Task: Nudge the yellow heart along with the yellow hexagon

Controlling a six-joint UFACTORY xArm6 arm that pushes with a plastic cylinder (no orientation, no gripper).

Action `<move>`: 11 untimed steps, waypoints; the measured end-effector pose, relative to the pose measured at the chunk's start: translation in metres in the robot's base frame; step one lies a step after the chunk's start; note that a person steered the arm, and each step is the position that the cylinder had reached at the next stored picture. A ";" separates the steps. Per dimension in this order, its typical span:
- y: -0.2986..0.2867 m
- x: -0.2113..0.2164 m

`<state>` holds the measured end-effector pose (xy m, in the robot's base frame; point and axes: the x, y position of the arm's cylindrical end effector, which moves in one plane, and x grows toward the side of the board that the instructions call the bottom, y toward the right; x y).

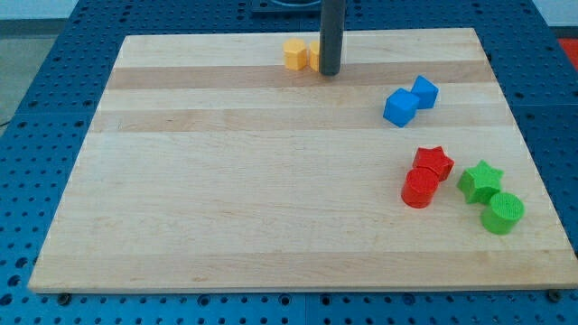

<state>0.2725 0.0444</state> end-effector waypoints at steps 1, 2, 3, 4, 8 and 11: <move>0.000 -0.012; 0.014 0.015; 0.072 0.006; 0.078 -0.016; 0.012 -0.058; -0.037 -0.058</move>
